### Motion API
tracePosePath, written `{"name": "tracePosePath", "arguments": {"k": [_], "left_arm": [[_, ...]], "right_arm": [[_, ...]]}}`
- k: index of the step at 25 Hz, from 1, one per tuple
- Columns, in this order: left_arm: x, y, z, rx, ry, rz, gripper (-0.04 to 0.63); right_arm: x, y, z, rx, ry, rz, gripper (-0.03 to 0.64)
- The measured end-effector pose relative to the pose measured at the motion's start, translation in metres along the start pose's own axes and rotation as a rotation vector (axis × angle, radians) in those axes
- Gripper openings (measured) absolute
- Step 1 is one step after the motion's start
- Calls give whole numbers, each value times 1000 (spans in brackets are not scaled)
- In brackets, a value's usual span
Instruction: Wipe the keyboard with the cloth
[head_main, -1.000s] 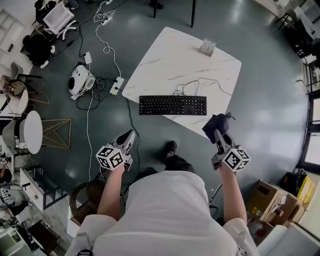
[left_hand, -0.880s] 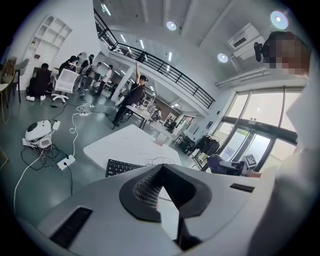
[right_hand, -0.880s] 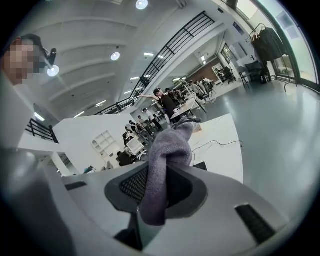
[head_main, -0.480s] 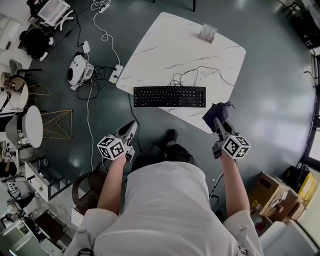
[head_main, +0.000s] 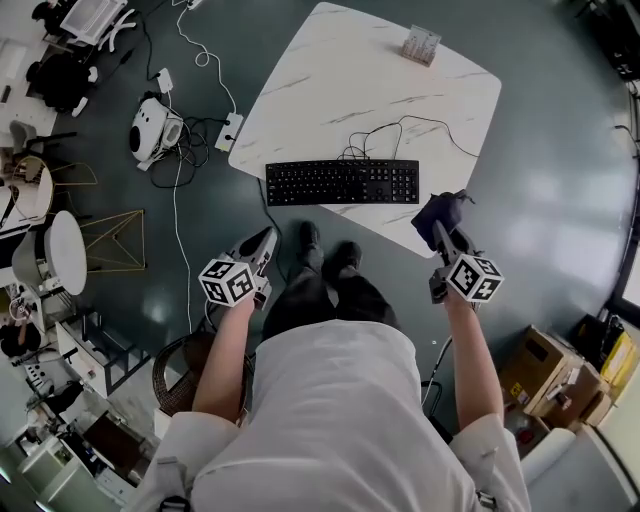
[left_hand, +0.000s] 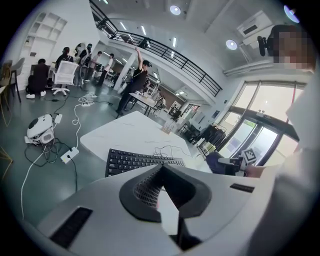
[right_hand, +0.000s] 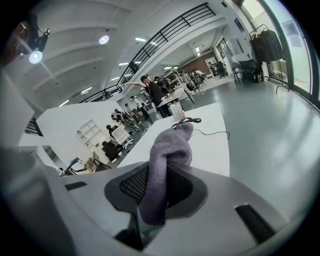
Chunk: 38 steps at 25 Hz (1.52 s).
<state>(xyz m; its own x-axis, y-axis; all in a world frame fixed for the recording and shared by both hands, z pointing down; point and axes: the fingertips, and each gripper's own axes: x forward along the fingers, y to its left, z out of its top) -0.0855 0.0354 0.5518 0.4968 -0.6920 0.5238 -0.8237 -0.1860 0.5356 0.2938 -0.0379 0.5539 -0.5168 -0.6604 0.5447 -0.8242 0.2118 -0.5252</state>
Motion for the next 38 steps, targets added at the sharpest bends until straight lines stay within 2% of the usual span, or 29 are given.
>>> {"name": "tracePosePath", "arguments": {"k": [6, 10, 18, 23, 29, 31, 34, 36, 38], "left_arm": [[27, 47, -4, -7, 74, 22, 12], [42, 86, -16, -34, 142, 40, 14], [71, 135, -33, -155, 205, -14, 17], [82, 152, -49, -202, 269, -40, 21], [97, 169, -53, -305, 274, -63, 112], [103, 172, -51, -288, 286, -49, 121], [111, 176, -45, -186, 304, -5, 121], [113, 177, -41, -127, 308, 13, 120], [117, 176, -36, -103, 301, 11, 111]], "right_arm": [[25, -6, -10, 3, 26, -63, 92], [36, -6, -21, -42, 61, -118, 92], [60, -29, -41, -72, 126, -224, 92], [73, -46, -48, -149, 174, -284, 92], [89, -62, -43, -326, 242, -402, 92], [94, -67, -40, -423, 281, -465, 91], [107, -71, -44, -533, 355, -538, 92], [118, -68, -50, -595, 398, -555, 92], [129, -61, -58, -650, 441, -550, 92]]}}
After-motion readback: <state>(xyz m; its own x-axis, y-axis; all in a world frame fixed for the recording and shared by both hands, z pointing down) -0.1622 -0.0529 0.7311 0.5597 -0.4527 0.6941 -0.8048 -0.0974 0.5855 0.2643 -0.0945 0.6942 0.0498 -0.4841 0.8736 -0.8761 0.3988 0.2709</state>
